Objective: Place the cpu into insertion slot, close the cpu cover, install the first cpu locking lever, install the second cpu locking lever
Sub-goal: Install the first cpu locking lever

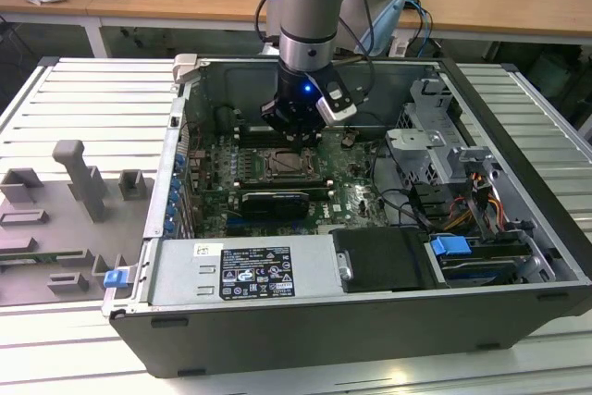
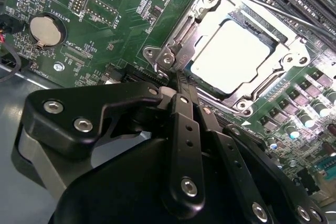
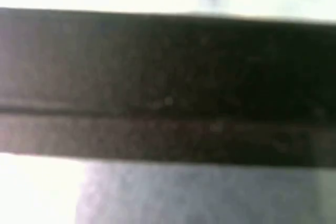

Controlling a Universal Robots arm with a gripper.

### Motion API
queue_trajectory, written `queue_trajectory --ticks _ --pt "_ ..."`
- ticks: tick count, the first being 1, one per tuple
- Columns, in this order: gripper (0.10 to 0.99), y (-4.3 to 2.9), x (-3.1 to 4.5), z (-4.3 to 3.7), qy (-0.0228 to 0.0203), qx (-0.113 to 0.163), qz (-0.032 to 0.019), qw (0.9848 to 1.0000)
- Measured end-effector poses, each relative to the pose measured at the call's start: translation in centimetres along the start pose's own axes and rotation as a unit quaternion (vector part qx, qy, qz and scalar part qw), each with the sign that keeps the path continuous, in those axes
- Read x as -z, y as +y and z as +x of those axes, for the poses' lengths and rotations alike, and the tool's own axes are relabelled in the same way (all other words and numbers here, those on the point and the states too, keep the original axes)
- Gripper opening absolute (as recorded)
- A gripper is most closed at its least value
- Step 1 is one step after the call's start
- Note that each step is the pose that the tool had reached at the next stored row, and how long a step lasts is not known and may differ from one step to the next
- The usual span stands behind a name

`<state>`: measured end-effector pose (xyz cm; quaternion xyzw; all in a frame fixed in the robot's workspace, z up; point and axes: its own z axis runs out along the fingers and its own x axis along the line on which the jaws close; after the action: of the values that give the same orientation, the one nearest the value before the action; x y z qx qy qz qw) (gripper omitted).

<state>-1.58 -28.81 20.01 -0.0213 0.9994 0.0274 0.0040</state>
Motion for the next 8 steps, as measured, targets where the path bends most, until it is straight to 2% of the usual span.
queue_trajectory --ticks 3,6,8 --pt "0.106 0.02 0.02 -0.01 -0.0002 0.000 -0.0042 1.0000" --pt "0.106 0.06 0.05 -0.03 -0.0003 0.000 -0.0058 1.0000" --pt "0.106 0.11 0.38 -0.06 -0.0010 0.000 -0.0065 1.0000"
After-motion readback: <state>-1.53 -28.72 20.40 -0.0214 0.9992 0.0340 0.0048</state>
